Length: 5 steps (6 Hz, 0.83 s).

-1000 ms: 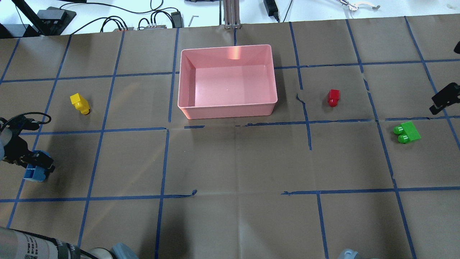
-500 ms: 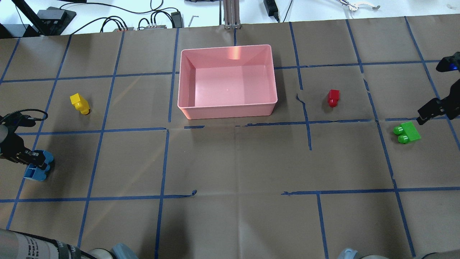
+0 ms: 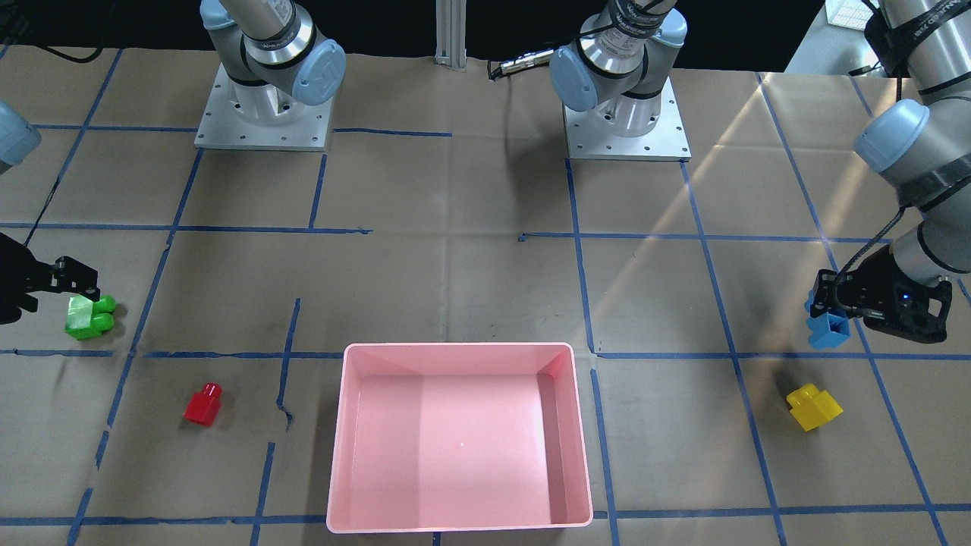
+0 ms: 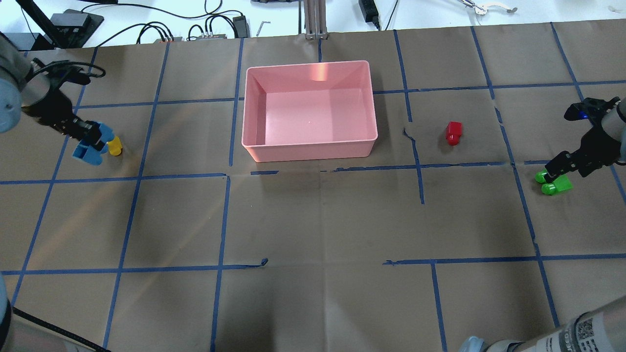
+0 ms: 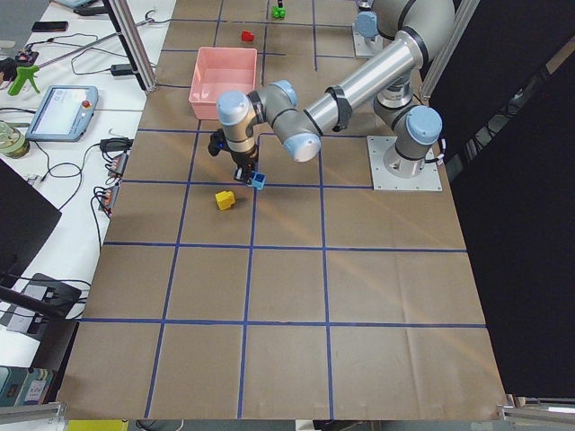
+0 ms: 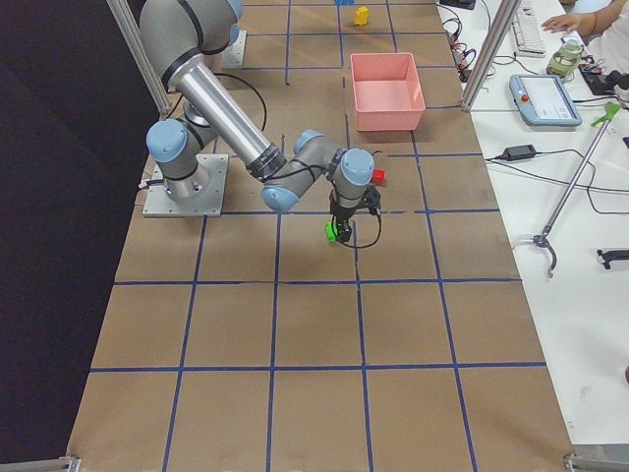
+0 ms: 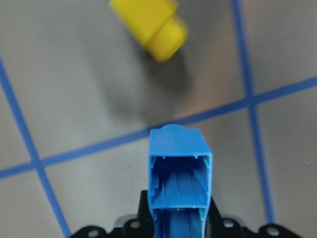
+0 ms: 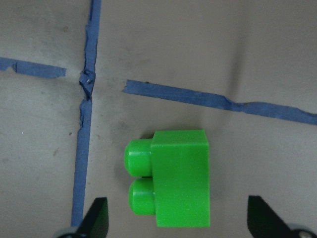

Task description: Put all blocks into box

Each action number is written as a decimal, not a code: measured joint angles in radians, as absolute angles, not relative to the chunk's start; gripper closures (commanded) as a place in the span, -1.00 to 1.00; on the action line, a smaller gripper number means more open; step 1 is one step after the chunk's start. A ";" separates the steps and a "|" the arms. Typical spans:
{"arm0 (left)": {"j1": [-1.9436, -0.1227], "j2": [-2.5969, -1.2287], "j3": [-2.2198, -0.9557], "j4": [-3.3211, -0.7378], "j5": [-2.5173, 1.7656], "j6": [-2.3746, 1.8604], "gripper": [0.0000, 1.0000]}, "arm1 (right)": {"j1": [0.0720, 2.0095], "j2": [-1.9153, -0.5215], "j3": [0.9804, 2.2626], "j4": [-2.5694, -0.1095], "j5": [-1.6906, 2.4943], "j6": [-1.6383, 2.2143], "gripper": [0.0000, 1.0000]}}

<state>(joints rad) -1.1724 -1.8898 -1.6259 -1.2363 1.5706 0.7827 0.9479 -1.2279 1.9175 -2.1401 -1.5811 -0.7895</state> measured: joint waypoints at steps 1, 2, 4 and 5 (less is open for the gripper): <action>-1.298 -1.916 -1.566 -1.238 1.565 0.742 1.00 | 0.948 -1.219 1.944 -2.176 -1.581 -0.792 -0.99; -1.431 -1.961 -1.495 -1.234 1.565 0.662 1.00 | 0.948 -1.215 1.967 -2.207 -1.583 -0.795 -0.99; -1.630 -2.092 -1.334 -1.213 1.545 0.374 1.00 | 0.948 -1.205 1.981 -2.258 -1.578 -0.787 -0.68; -1.683 -2.147 -1.288 -1.194 1.519 0.286 -0.15 | 0.948 -1.197 1.982 -2.288 -1.575 -0.782 -0.25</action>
